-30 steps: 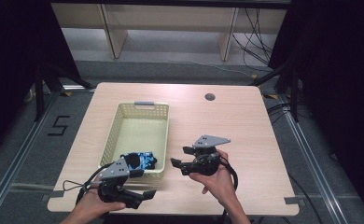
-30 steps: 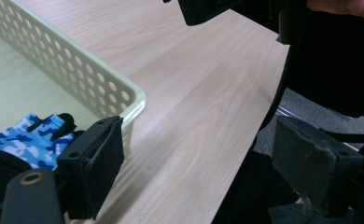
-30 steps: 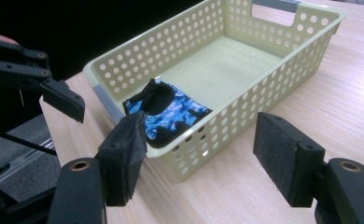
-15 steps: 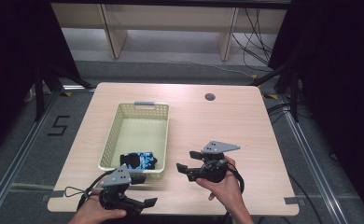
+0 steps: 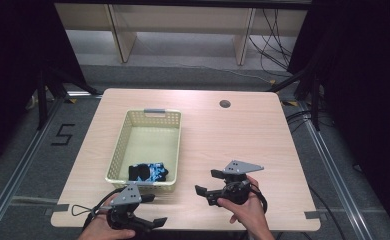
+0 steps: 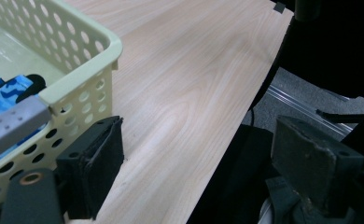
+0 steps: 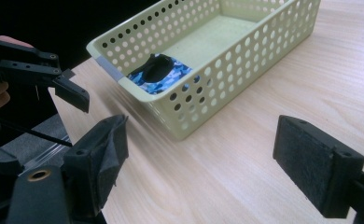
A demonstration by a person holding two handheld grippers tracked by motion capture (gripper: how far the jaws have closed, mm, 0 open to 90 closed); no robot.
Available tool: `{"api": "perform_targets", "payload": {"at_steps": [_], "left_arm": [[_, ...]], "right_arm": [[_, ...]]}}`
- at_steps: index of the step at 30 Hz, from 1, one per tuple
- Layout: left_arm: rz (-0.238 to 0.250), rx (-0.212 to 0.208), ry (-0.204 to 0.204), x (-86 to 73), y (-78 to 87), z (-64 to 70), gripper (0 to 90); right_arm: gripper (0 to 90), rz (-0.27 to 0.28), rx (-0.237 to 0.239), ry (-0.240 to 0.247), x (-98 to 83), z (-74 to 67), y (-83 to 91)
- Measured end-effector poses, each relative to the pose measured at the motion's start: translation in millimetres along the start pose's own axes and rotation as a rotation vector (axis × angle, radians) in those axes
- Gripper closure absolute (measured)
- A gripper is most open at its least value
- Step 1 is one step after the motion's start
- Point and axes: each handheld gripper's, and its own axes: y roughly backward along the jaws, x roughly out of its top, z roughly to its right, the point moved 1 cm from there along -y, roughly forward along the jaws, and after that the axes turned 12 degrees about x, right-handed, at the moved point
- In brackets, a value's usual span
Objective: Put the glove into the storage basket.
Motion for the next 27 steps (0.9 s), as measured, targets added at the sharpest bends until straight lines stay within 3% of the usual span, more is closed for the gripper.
{"api": "perform_targets", "payload": {"at_steps": [1,2,4,7,8,9,10,11,12,13,14,15,17,18,19,20,21,23,25,26,27], "left_arm": [[-0.012,-0.002,0.018,-1.4,-0.2,-0.1,16.6],[-0.008,0.009,0.01,-2.2,-0.4,-0.7,16.6],[-0.004,0.003,-0.001,-3.9,-1.0,-2.0,16.7],[-0.003,-0.002,0.006,-5.8,-0.6,-1.5,16.7],[-0.01,0.004,0.008,-6.3,0.1,-1.6,16.6],[-0.013,0.003,0.0,-7.0,0.0,-2.9,16.6],[-0.014,0.01,0.027,-8.3,-0.8,-2.7,16.7],[-0.019,0.009,0.009,-8.6,0.4,-4.7,16.6],[-0.017,0.014,0.027,-10.0,-0.4,-4.9,16.7],[-0.023,0.027,0.014,-10.7,-0.5,-6.5,16.6],[-0.02,0.014,0.024,-11.2,0.4,-6.3,16.7],[-0.033,0.023,0.009,-12.0,1.1,-8.4,16.7],[-0.02,0.02,0.046,-13.7,0.5,-7.6,16.7],[-0.039,0.029,0.007,-13.9,2.6,-10.7,16.7],[-0.025,0.021,0.036,-14.4,1.9,-9.1,16.8],[-0.024,0.024,0.039,-14.7,1.8,-9.4,16.8],[-0.033,0.018,0.037,-14.9,2.5,-10.1,16.7],[-0.021,0.027,0.044,-15.9,2.1,-9.6,16.7],[-0.02,0.032,0.041,-16.9,1.6,-10.8,16.7],[-0.044,0.029,0.024,-16.9,3.1,-12.9,16.7],[-0.021,0.029,0.037,-17.8,2.6,-11.7,16.7]], "right_arm": [[19.1,-0.002,-0.01,0.034,-0.8,2.7,1.0],[19.2,0.003,-0.001,0.001,-2.6,0.7,0.5],[19.4,0.0,0.0,0.024,-4.6,3.2,1.0],[19.5,0.002,-0.004,-0.009,-8.6,1.1,1.7],[19.6,-0.002,-0.005,0.012,-9.0,2.4,2.0],[19.7,0.0,0.001,-0.014,-10.2,0.5,1.8],[19.7,-0.004,-0.002,0.01,-10.8,2.7,2.2],[19.8,-0.012,-0.004,0.014,-11.4,2.5,2.5],[19.8,-0.005,-0.003,0.008,-12.5,2.3,2.5],[19.9,-0.006,-0.003,-0.004,-13.4,0.8,2.6],[19.9,-0.008,-0.013,0.027,-13.7,2.7,3.2],[19.9,-0.006,-0.001,0.008,-14.8,2.3,2.5],[19.9,-0.015,0.003,0.004,-16.1,1.8,2.6],[20.0,-0.018,-0.005,0.005,-17.0,1.8,3.2],[20.0,-0.01,0.0,-0.006,-18.1,0.8,2.4],[20.0,-0.013,0.002,0.008,-18.4,2.0,2.4],[20.0,-0.012,0.004,-0.018,-19.3,-0.3,2.1],[20.0,-0.017,0.004,-0.016,-20.5,-0.6,2.1],[20.0,-0.015,-0.005,0.018,-21.5,1.4,1.7],[20.0,-0.024,-0.006,-0.008,-21.9,-0.6,1.5],[20.0,-0.021,0.004,0.006,-22.4,0.0,2.4]]}}
